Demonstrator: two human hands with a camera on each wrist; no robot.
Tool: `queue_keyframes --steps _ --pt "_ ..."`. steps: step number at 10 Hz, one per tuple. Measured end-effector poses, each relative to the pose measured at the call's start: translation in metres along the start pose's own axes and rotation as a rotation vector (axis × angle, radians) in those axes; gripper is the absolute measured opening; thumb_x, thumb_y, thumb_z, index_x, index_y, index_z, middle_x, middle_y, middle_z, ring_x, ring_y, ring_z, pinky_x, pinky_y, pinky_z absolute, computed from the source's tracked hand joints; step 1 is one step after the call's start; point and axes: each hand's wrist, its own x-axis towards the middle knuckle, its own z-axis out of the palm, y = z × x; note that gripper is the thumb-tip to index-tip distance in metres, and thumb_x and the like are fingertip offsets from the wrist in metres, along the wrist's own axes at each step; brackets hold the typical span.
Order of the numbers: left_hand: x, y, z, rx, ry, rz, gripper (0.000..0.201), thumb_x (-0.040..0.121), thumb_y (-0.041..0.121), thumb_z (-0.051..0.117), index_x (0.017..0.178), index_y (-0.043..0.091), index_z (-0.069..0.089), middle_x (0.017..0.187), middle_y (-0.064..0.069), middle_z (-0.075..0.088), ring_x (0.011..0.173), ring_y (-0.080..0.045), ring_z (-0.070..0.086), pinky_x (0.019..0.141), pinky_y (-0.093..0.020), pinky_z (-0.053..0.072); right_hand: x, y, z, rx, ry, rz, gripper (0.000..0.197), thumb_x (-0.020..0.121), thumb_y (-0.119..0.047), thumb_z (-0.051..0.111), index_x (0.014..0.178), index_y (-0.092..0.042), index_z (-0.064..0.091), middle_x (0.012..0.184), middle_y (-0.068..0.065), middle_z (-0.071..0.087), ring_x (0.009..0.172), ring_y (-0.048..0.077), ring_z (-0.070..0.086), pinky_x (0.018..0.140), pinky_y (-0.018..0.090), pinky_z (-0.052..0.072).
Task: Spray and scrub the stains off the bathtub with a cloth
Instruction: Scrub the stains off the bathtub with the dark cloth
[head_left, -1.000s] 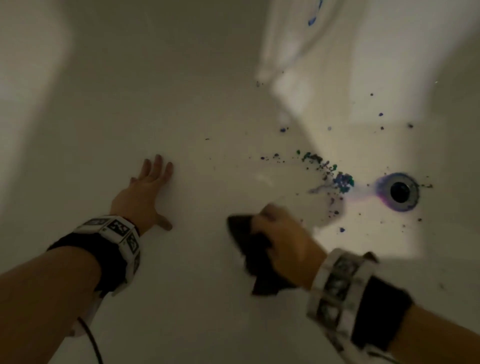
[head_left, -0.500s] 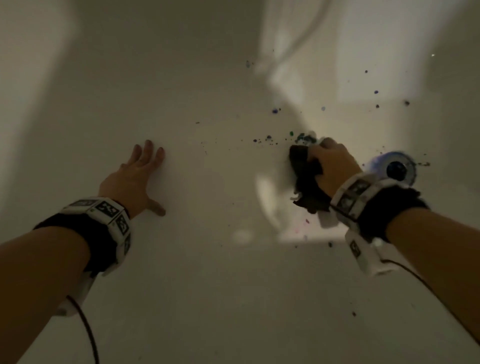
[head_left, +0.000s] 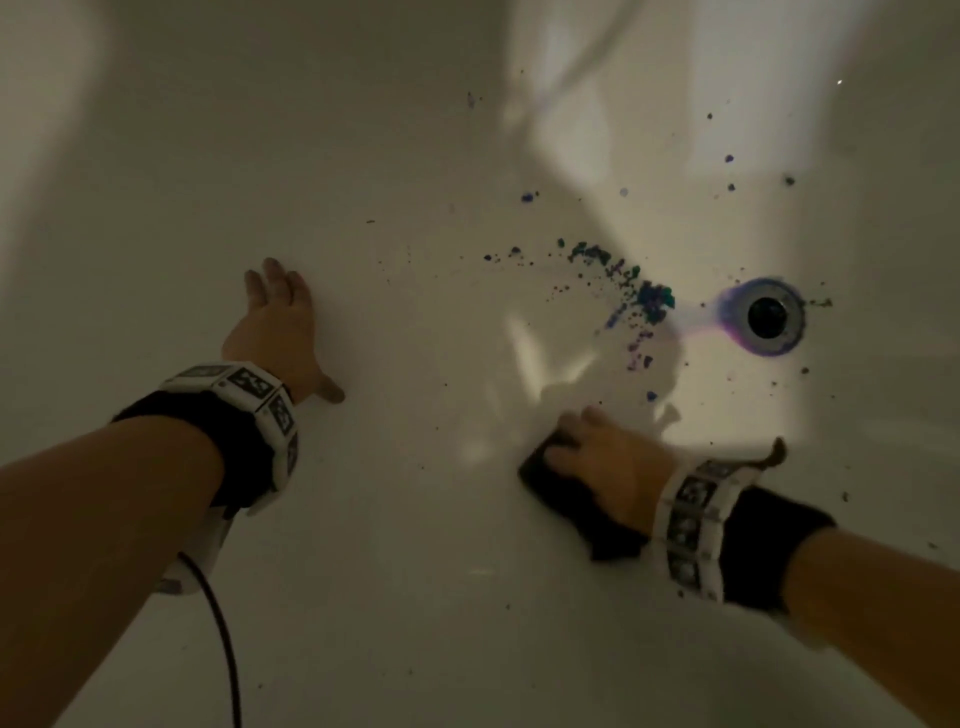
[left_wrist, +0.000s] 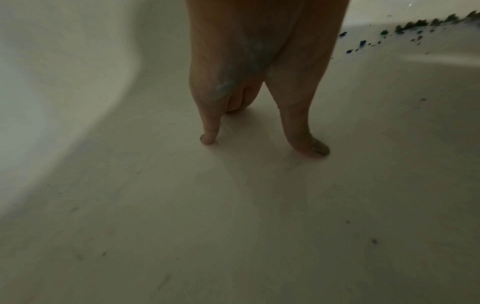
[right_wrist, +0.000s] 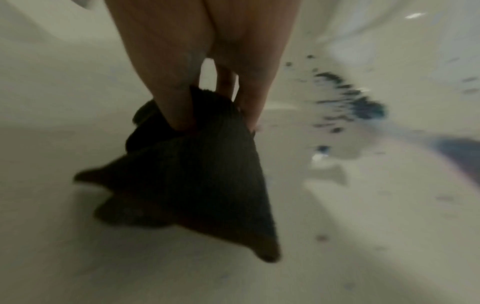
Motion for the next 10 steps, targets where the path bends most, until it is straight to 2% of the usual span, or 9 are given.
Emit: queue_keyframes --steps 1,2,3,4,5,6,8,9,10 --pt "0.001 -0.001 0.001 -0.005 0.006 -0.004 0.132 0.059 0.031 0.086 0.146 0.000 -0.007 0.153 -0.016 -0.020 0.143 -0.033 -0.011 0.111 -0.049 0.022 0.005 0.052 -0.026 0.111 0.377 0.248 0.049 0.080 -0.030 0.064 0.126 -0.017 0.051 0.118 0.014 0.048 0.106 0.034 0.047 0.094 0.045 0.041" --pt "0.001 0.000 0.001 0.001 -0.003 -0.003 0.132 0.059 0.032 0.086 0.146 -0.001 -0.008 0.153 -0.016 -0.021 0.143 -0.033 -0.012 0.111 -0.049 0.022 0.006 0.094 -0.046 0.176 0.417 0.510 0.034 0.080 -0.021 0.059 0.111 -0.008 0.053 0.108 0.016 0.047 0.098 0.035 0.050 0.085 0.039 0.043" --pt "0.001 -0.001 0.001 0.007 -0.001 -0.005 0.132 0.060 0.032 0.085 0.146 0.000 -0.009 0.153 -0.016 -0.021 0.143 -0.033 -0.012 0.111 -0.049 0.024 0.004 0.081 -0.045 0.201 0.339 0.439 0.032 0.080 -0.009 0.059 0.112 -0.010 0.056 0.114 0.013 0.047 0.104 0.030 0.049 0.083 0.029 0.038" --pt "0.001 0.000 0.001 0.002 -0.005 -0.006 0.132 0.059 0.032 0.085 0.146 0.000 -0.009 0.153 -0.015 -0.022 0.143 -0.032 -0.013 0.111 -0.050 0.025 -0.011 0.020 -0.028 0.299 0.221 0.072 0.035 0.079 -0.029 0.052 0.110 -0.014 0.058 0.112 0.007 0.049 0.100 0.025 0.051 0.085 0.026 0.040" --pt "0.000 -0.001 0.001 0.000 -0.003 -0.003 0.132 0.059 0.033 0.085 0.146 0.001 -0.009 0.153 -0.014 -0.023 0.143 -0.031 -0.013 0.111 -0.050 0.025 -0.007 -0.035 -0.002 0.155 -0.114 -0.225 0.047 0.085 -0.032 0.046 0.127 -0.014 0.046 0.133 0.010 0.036 0.116 0.027 0.041 0.096 0.036 0.041" --pt "0.000 -0.002 0.001 0.002 0.003 0.004 0.132 0.059 0.033 0.085 0.146 0.001 -0.009 0.153 -0.014 -0.022 0.143 -0.031 -0.013 0.111 -0.049 0.025 0.014 -0.038 0.000 0.134 -0.008 -0.155 0.047 0.088 -0.015 0.054 0.133 -0.013 0.042 0.138 0.012 0.031 0.120 0.030 0.035 0.097 0.041 0.041" --pt "0.000 -0.004 -0.001 0.037 -0.024 0.027 0.131 0.062 0.039 0.082 0.146 0.001 -0.012 0.152 -0.016 -0.022 0.143 -0.032 -0.012 0.110 -0.048 0.026 0.046 0.000 -0.055 0.235 0.361 0.245 0.035 0.085 -0.012 0.055 0.120 -0.015 0.047 0.126 0.008 0.037 0.111 0.025 0.039 0.093 0.033 0.040" --pt "0.000 -0.009 -0.003 0.103 -0.033 0.059 0.130 0.065 0.049 0.077 0.145 0.001 -0.013 0.152 -0.017 -0.022 0.143 -0.033 -0.011 0.110 -0.044 0.028 0.043 -0.038 -0.058 0.271 0.282 -0.121 0.034 0.085 -0.016 0.056 0.119 -0.012 0.054 0.122 0.009 0.043 0.109 0.027 0.043 0.094 0.034 0.041" --pt "-0.002 -0.014 -0.005 0.127 -0.040 0.090 0.129 0.067 0.056 0.073 0.145 0.003 -0.015 0.152 -0.016 -0.022 0.143 -0.032 -0.011 0.110 -0.041 0.029 0.048 -0.096 -0.040 0.074 -0.056 -0.513 0.042 0.086 -0.017 0.059 0.126 -0.010 0.048 0.129 0.016 0.039 0.113 0.034 0.040 0.091 0.040 0.043"
